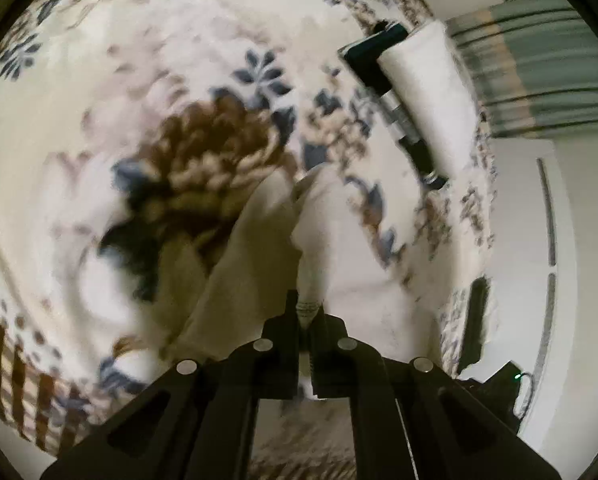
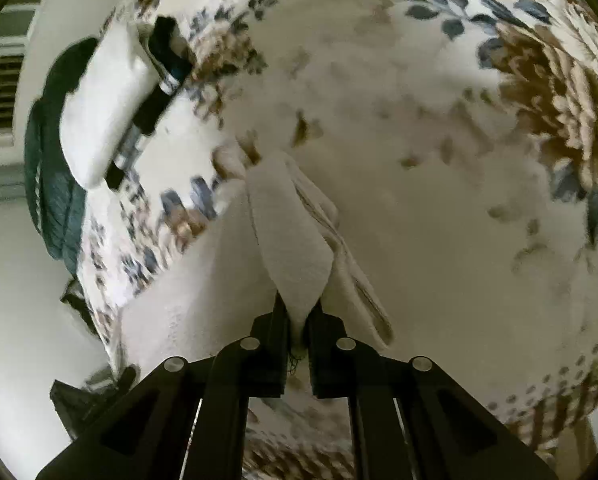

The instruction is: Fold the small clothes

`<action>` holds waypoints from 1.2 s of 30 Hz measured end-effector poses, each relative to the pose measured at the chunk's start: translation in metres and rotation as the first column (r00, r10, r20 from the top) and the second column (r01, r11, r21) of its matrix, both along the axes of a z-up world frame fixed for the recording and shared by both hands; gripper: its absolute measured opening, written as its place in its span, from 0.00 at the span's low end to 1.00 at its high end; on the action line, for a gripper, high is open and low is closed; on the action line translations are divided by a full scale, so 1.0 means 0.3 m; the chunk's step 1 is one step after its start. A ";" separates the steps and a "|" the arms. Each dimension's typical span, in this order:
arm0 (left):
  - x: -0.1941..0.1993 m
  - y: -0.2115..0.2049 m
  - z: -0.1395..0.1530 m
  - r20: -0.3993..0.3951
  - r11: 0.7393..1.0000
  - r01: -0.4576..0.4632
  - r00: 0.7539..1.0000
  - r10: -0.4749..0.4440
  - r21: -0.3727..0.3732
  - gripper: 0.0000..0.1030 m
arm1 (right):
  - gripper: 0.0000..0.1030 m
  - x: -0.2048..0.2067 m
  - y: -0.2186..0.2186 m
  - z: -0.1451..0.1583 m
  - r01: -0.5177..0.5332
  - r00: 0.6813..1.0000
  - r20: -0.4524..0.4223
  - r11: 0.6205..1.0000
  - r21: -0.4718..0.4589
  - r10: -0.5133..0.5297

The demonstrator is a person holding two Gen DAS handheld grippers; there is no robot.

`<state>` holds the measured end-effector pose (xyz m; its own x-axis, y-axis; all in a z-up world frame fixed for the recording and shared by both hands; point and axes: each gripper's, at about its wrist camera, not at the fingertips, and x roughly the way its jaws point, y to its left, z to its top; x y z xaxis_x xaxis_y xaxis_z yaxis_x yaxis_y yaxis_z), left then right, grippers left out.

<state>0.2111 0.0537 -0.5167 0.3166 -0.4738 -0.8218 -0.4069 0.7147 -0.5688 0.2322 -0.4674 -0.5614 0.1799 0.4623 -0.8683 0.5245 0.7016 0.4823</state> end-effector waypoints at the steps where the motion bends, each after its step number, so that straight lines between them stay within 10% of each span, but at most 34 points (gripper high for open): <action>1: -0.013 0.003 -0.032 -0.024 1.000 -0.001 1.000 0.001 0.007 0.03 | 0.08 -0.014 -0.003 -0.011 -0.017 1.000 -0.020 1.000 -0.019 0.017; 5: -0.047 0.026 -0.148 -0.143 0.998 -0.012 0.990 0.004 -0.056 0.06 | 0.08 -0.034 0.008 -0.079 -0.095 0.989 -0.115 0.994 -0.048 0.089; 10: -0.058 0.069 -0.074 -0.105 1.000 -0.010 0.994 0.008 -0.020 0.40 | 0.46 -0.030 -0.015 -0.072 -0.116 0.987 -0.123 0.989 -0.092 0.105; 18: 0.204 0.071 -0.003 0.028 0.997 0.073 0.997 -0.074 0.031 0.45 | 0.53 0.098 -0.076 -0.002 -0.026 0.999 0.028 0.998 -0.062 0.027; 24: 0.413 -0.045 -0.125 -0.025 0.965 0.249 0.968 -0.248 0.081 0.40 | 0.53 0.243 -0.050 -0.095 -0.030 0.999 0.024 1.000 0.002 0.030; 25: 0.413 -0.055 -0.131 -0.025 0.960 0.264 0.965 -0.263 0.098 0.14 | 0.52 0.255 -0.043 -0.112 -0.034 0.999 0.015 0.999 0.010 0.034; 27: 0.405 -0.058 -0.141 -0.019 0.959 0.260 0.966 -0.260 0.109 0.11 | 0.17 0.263 -0.032 -0.124 -0.024 0.999 0.022 1.000 0.014 0.023; 36: 0.328 0.047 -0.213 -0.052 0.993 0.119 0.991 -0.120 -0.015 0.14 | 0.07 0.263 -0.067 -0.196 0.041 0.999 -0.009 0.999 -0.019 -0.041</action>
